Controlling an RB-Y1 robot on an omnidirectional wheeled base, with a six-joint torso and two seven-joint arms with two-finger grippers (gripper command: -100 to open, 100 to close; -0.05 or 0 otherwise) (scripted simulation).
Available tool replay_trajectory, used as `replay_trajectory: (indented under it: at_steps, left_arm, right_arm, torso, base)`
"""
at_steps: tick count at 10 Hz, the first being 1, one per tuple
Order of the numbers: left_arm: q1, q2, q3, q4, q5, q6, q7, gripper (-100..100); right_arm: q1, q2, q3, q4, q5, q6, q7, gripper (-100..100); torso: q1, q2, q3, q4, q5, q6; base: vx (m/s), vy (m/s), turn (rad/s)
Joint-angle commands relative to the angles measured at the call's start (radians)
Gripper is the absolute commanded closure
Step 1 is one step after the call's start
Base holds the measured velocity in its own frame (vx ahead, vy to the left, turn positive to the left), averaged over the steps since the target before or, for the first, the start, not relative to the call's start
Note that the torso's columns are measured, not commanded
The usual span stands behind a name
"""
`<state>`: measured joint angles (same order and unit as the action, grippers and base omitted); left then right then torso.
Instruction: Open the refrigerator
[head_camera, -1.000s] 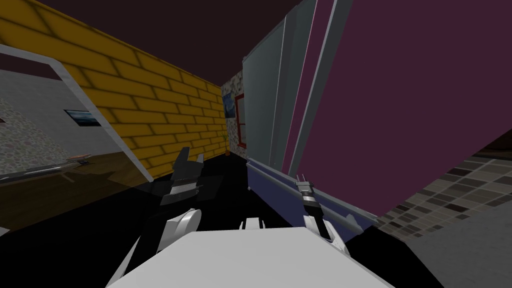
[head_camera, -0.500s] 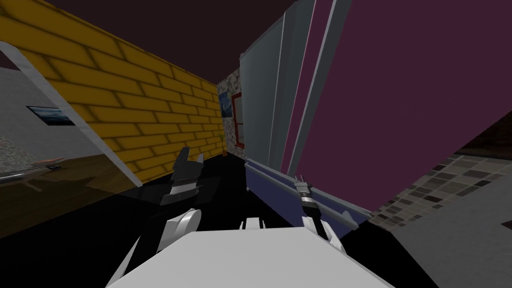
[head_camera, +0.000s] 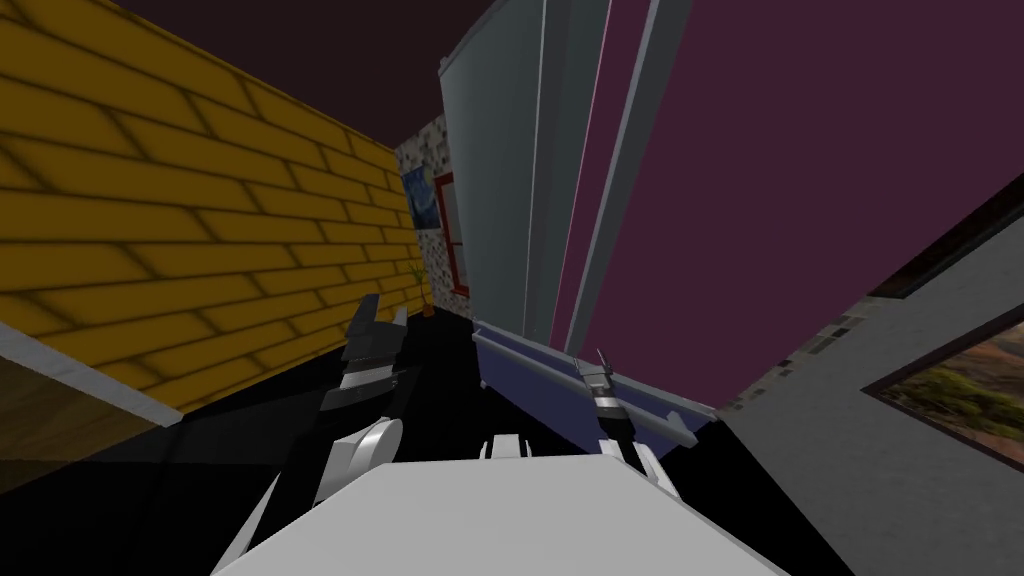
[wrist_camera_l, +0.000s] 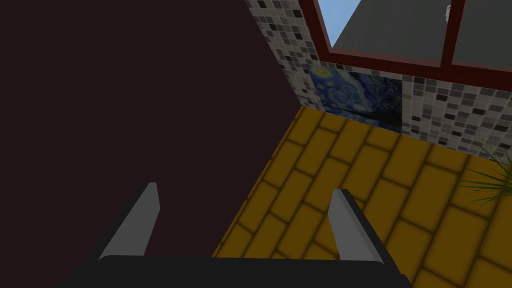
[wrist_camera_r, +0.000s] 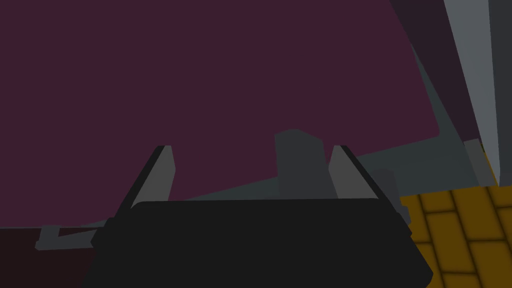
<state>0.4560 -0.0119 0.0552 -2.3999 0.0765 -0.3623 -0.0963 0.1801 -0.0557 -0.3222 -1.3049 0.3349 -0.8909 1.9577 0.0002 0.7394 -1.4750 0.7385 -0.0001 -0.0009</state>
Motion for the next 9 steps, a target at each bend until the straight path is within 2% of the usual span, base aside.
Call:
replay_trajectory:
  at_steps: [1,2,3,4,5,6,7,8,9]
  left_arm:
    - [0.000,0.000,0.000,0.000,0.000,0.000,0.000,0]
    - [0.000,0.000,0.000,0.000,0.000,0.000,0.000,0]
    - [0.000,0.000,0.000,0.000,0.000,0.000,0.000,0]
    - [0.000,0.000,0.000,0.000,0.000,0.000,0.000,0]
    - [0.000,0.000,0.000,0.000,0.000,0.000,0.000,0]
    - [0.000,0.000,0.000,0.000,0.000,0.000,0.000,0]
    - [0.000,0.000,0.000,0.000,0.000,0.000,0.000,0]
    - [0.000,0.000,0.000,0.000,0.000,0.000,0.000,0]
    - [0.000,0.000,0.000,0.000,0.000,0.000,0.000,0]
  right_arm:
    - [0.017,0.016,0.025,-0.028,0.065,-0.016,-0.046,-100]
    - [0.037,0.030,0.047,-0.059,0.104,-0.027,-0.089,-100]
    - [0.037,0.030,0.047,-0.059,0.117,-0.027,-0.089,-100]
    - [0.056,0.045,0.069,-0.090,0.152,-0.038,-0.131,-100]
    - [0.056,0.045,0.069,-0.090,0.168,-0.038,-0.131,-100]
    - [0.076,0.059,0.091,-0.121,0.206,-0.049,-0.173,-100]
    - [0.076,0.059,0.091,-0.121,0.220,-0.049,-0.173,-100]
    - [0.095,0.074,0.113,-0.152,0.255,-0.060,-0.215,-100]
    - [0.095,0.074,0.113,-0.152,0.272,-0.060,-0.215,-100]
  torso:
    - [-0.001,-0.001,0.000,0.000,0.000,0.001]
    - [-0.001,0.001,0.000,0.000,0.000,0.001]
    - [-0.001,-0.001,0.000,0.000,0.000,0.002]
    - [0.000,0.000,0.000,0.000,0.000,0.000]
    - [0.000,-0.002,-0.001,0.000,0.000,0.001]
    - [0.000,-0.001,-0.001,-0.001,0.000,0.000]
    - [0.000,-0.002,-0.001,-0.001,0.000,0.002]
    - [-0.001,-0.001,-0.001,0.000,0.000,0.000]
    - [-0.001,-0.002,-0.001,-0.001,0.000,0.001]
  base:
    - [0.110,-0.002,-0.258]
    - [0.118,0.006,-0.445]
    - [0.092,0.007,-0.156]
    - [0.115,0.005,-0.358]
    - [0.104,0.019,-0.199]
    - [0.111,0.013,-0.386]
    - [0.098,0.011,-0.196]
    - [0.120,0.009,-0.345]
    - [0.103,0.017,-0.192]
